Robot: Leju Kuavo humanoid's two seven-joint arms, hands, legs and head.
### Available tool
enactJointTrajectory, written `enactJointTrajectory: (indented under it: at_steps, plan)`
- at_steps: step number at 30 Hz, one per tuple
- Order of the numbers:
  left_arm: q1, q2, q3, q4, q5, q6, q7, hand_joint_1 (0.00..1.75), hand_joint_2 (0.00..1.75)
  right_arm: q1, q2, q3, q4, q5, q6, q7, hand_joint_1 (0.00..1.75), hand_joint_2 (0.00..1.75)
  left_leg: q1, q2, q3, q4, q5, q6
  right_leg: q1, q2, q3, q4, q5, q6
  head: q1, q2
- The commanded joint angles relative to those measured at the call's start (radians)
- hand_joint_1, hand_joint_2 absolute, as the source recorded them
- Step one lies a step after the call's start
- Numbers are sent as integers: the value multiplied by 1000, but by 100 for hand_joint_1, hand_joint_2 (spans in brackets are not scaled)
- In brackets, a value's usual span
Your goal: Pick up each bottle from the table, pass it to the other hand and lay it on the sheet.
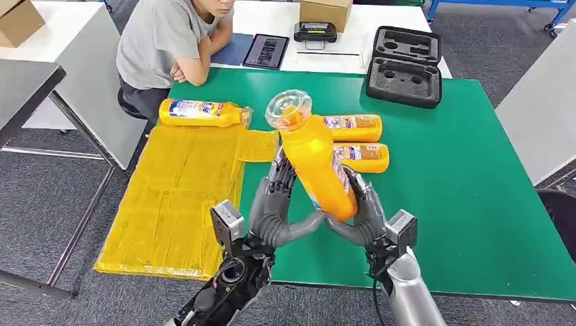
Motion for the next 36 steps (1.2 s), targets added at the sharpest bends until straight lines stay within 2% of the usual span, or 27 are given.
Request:
enactJointTrajectory:
  at_steps: [1, 4, 5, 6, 10, 12, 26, 34, 36]
  plan:
    - [-60, 8, -50, 92, -6, -8, 3, 0, 175, -79, 3, 58, 142, 27, -3, -3, 175, 175, 1, 3, 5, 0, -2, -2, 1, 3, 5, -1, -1, -3, 0, 0]
    - [-69, 7, -53, 98, -9, 2, 3, 0, 175, -64, 0, 59, 142, 28, -9, -3, 175, 175, 1, 1, 3, -1, -1, -1, 1, 1, 3, -1, 0, -2, 0, 0]
    - [-72, 9, -52, 99, -8, 4, 3, 0, 175, -58, 0, 59, 135, 29, -12, -3, 175, 175, 2, 2, 7, 0, -3, -3, 2, 2, 8, -2, -1, -4, 0, 0]
    - [-72, 10, -52, 99, -8, 5, 3, 0, 175, -55, -2, 60, 133, 30, -13, -3, 175, 175, 1, 1, 3, -1, -1, -1, 1, 1, 3, -1, 0, -2, 0, 0]
    - [-74, 9, -52, 100, -7, 4, 3, 0, 175, -59, -6, 73, 137, 40, -4, -3, 175, 175, 1, 0, 2, 0, -1, -1, 1, 1, 2, -1, 0, -1, 0, 0]
    - [-75, 9, -54, 100, -6, 1, 3, 0, 175, -61, -8, 83, 141, 50, -5, -3, 175, 175, 2, 1, 6, 0, -2, -3, 2, 1, 6, -1, -1, -3, 0, 0]
    - [-101, 0, -33, 156, -5, 51, 3, 0, 175, -32, -34, 174, 47, 101, -93, -3, 175, 175, 1, 0, 2, 0, -1, -1, 1, 0, 2, -1, -1, -1, 0, 0]
    - [-100, 1, -26, 159, -3, 52, 3, 0, 175, -31, -33, 172, 45, 84, -91, -3, 175, 175, 2, 1, 7, 1, -3, -3, 2, 1, 7, -1, -2, -4, 0, 0]
    - [-98, 4, -26, 165, -5, 53, 3, 0, 175, -35, -31, 167, 48, 75, -88, -3, 175, 175, 1, 1, 4, 0, -2, -2, 1, 1, 4, -1, -1, -2, 0, 0]
